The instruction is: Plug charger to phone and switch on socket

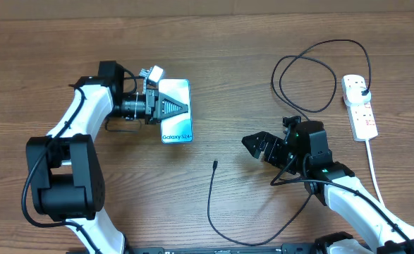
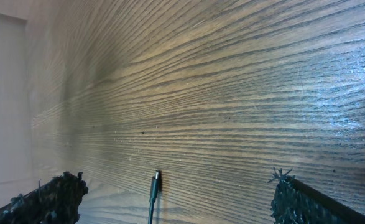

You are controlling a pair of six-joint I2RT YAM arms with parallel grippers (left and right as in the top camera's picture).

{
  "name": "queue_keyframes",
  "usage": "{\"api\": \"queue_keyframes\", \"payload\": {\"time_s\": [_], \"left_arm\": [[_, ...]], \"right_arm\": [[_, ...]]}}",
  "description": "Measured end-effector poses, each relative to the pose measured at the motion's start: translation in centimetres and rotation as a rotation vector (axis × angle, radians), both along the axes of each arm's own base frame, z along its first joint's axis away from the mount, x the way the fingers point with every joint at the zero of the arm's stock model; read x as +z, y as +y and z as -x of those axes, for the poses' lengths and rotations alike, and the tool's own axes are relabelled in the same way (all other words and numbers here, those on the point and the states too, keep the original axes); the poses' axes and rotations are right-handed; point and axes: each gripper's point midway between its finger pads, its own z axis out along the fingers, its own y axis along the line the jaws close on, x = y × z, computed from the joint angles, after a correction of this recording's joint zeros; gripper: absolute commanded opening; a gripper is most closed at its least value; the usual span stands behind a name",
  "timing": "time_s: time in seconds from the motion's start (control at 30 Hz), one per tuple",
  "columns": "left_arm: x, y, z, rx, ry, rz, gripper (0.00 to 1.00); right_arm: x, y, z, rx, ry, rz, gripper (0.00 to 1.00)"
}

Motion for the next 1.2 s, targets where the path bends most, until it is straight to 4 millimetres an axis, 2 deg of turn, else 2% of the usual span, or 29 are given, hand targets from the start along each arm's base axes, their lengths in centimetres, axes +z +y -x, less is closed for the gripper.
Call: {"api": "queue_keyframes", "payload": {"time_s": [0.3, 1.0, 1.1, 1.2], "left_arm": [[-1.7, 0.1, 1.6, -0.006, 0.027, 0.005, 0.04], [-2.3, 0.0, 2.9, -0.015, 0.013, 0.050, 0.04], [-2.2, -0.1, 3.1, -0.014, 0.035, 0.054, 0.04], [-2.2, -0.1, 3.1, -0.014, 0.041, 0.055, 0.04]], "right_arm": [[0.0, 0.0, 0.0, 0.000, 0.000, 0.000, 1.00], [0.0, 0.1, 0.0, 0.003, 0.000, -0.003, 1.00], [0.0, 0.1, 0.2, 0.007, 0.006, -0.007, 0.94], [-0.1, 0.1, 0.3, 0.010, 0.013, -0.007, 0.93]]}}
